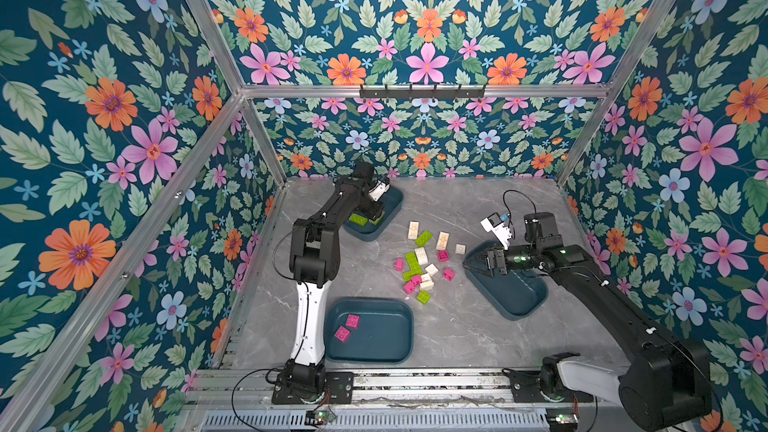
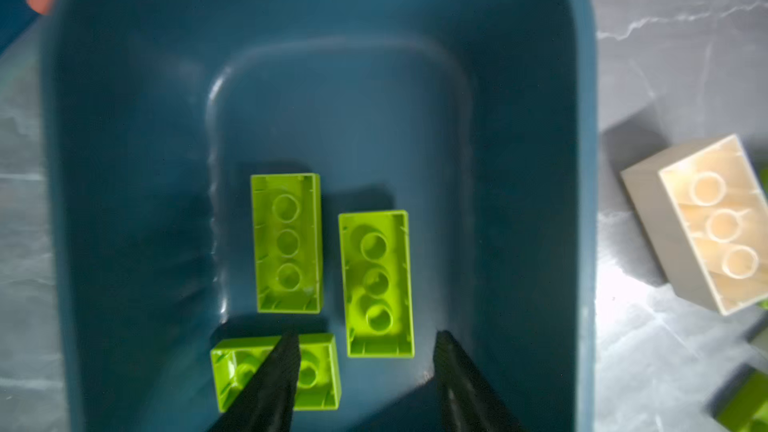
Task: Sort the legos into containers by color
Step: 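Carry the green brick into the farther teal bin and release it, then reach the left gripper to the pile and grasp a magenta pink brick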
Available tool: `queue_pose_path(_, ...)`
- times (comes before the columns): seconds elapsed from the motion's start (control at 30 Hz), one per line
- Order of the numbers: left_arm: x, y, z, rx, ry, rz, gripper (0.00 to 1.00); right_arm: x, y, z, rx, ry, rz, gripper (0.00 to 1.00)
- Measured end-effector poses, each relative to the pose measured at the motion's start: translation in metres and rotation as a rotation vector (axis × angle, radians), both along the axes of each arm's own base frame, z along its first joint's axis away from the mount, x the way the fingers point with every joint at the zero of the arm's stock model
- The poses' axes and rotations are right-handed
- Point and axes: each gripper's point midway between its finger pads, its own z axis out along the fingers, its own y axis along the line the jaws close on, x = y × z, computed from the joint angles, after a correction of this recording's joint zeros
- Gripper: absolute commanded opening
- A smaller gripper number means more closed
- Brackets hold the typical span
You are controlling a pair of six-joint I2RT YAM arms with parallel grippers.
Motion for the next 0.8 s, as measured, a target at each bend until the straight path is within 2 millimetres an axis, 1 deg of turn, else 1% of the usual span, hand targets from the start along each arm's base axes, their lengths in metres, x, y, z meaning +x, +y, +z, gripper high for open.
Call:
queue_pose_path(0.17, -0.003, 0.004, 0.027, -0.016, -0.036, 0.061, 0.62, -0.001, 0.0, -0.001, -0.002, 0.009, 0.0, 0.99)
queue_pose_path(0.23, -0.01, 0.005, 0.038, -0.032, -0.042, 0.089, 0.63, -0.001, 0.0, -0.001, -0.002, 0.009, 0.0, 0.99)
queue_pose_path(0.37, -0.033, -0.004, 0.056, -0.063, -0.04, 0.125, 0.63, -0.001, 0.0, -0.002, -0.001, 0.014, -0.001, 0.99)
queue_pose_path(0.43, -0.051, -0.018, 0.061, -0.082, -0.031, 0.117, 0.64, -0.002, 0.0, -0.004, -0.002, 0.019, -0.001, 0.99)
queue_pose_path(0.6, -0.096, -0.051, 0.058, -0.118, 0.022, 0.108, 0.65, -0.002, 0.0, -0.004, 0.001, 0.016, 0.001, 0.99)
queue_pose_path(0.7, -0.12, -0.066, 0.048, -0.132, 0.066, 0.132, 0.65, -0.003, 0.0, -0.005, 0.002, 0.013, 0.001, 0.99)
queue_pose_path(0.8, -0.143, -0.076, 0.033, -0.133, 0.117, 0.166, 0.64, -0.004, -0.001, -0.006, 0.003, 0.012, 0.0, 0.99)
